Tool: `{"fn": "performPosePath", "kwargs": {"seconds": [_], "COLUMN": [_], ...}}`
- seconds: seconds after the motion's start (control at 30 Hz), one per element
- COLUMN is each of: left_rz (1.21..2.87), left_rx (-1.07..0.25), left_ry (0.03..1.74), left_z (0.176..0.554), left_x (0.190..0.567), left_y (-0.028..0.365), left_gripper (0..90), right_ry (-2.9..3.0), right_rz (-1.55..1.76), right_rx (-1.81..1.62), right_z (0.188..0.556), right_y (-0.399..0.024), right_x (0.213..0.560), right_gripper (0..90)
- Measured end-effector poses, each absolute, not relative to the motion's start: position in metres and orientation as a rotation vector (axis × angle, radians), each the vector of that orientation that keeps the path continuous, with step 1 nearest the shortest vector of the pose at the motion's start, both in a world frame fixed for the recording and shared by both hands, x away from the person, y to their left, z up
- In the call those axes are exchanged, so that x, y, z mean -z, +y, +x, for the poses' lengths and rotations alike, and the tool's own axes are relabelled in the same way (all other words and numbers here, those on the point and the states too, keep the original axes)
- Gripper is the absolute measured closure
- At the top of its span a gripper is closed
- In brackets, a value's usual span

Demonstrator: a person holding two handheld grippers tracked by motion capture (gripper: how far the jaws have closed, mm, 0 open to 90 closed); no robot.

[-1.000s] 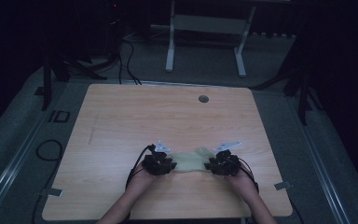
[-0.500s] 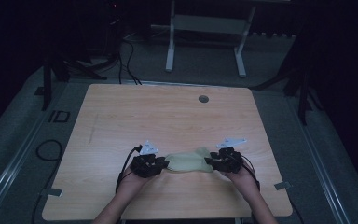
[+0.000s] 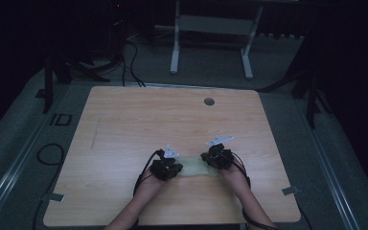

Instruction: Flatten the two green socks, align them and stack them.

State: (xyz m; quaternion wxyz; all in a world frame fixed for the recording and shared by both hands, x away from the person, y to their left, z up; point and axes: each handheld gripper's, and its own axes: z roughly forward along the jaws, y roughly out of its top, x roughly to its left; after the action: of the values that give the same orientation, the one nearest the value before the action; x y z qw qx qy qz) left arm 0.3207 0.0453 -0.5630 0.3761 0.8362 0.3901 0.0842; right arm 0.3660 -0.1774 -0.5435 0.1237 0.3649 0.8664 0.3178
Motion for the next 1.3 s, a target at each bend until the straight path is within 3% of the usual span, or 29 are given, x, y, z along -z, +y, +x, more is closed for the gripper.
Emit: {"fn": "performPosePath", "kwargs": {"seconds": [0.4,0.57,0.63,0.7,0.73,0.77,0.8,0.9,0.97,1.03,1.3], "left_rz": [2.156,2.120,2.092,2.067,2.067,2.052,2.045,2.037,2.025,2.016,1.980], "left_rx": [-0.210,-0.205,-0.227,-0.234,-0.234,-0.231,-0.225,-0.301,-0.311,-0.323,-0.320], "left_ry": [0.995,0.980,0.980,0.965,0.965,0.938,0.931,0.939,0.943,0.967,1.021], "left_z": [0.319,0.314,0.311,0.308,0.308,0.306,0.305,0.303,0.303,0.304,0.303], "left_x": [0.562,0.556,0.551,0.548,0.548,0.545,0.544,0.542,0.541,0.541,0.543], "left_y": [0.048,0.050,0.052,0.054,0.054,0.055,0.056,0.056,0.059,0.064,0.083], "left_gripper": [86.4,77.4,62.6,55.5,48.1,48.1,36.3,15.2,12.5,8.0,7.2], "right_ry": [2.497,2.491,2.489,2.505,2.505,2.504,2.533,2.531,2.530,2.511,2.433], "right_rz": [1.106,1.093,1.091,1.085,1.085,1.076,1.065,1.048,1.036,1.060,1.076], "right_rx": [-0.908,-0.971,-1.007,-1.042,-1.042,-1.058,-1.079,-1.093,-1.103,-1.113,-1.187], "right_z": [0.376,0.366,0.361,0.357,0.357,0.356,0.353,0.348,0.344,0.342,0.336], "right_y": [-0.182,-0.183,-0.187,-0.192,-0.192,-0.194,-0.197,-0.202,-0.206,-0.211,-0.233], "right_x": [0.551,0.543,0.538,0.534,0.534,0.532,0.530,0.529,0.529,0.529,0.530], "right_gripper": [85.1,78.7,68.8,60.5,60.5,53.3,37.8,19.8,13.0,12.0,12.2]}}
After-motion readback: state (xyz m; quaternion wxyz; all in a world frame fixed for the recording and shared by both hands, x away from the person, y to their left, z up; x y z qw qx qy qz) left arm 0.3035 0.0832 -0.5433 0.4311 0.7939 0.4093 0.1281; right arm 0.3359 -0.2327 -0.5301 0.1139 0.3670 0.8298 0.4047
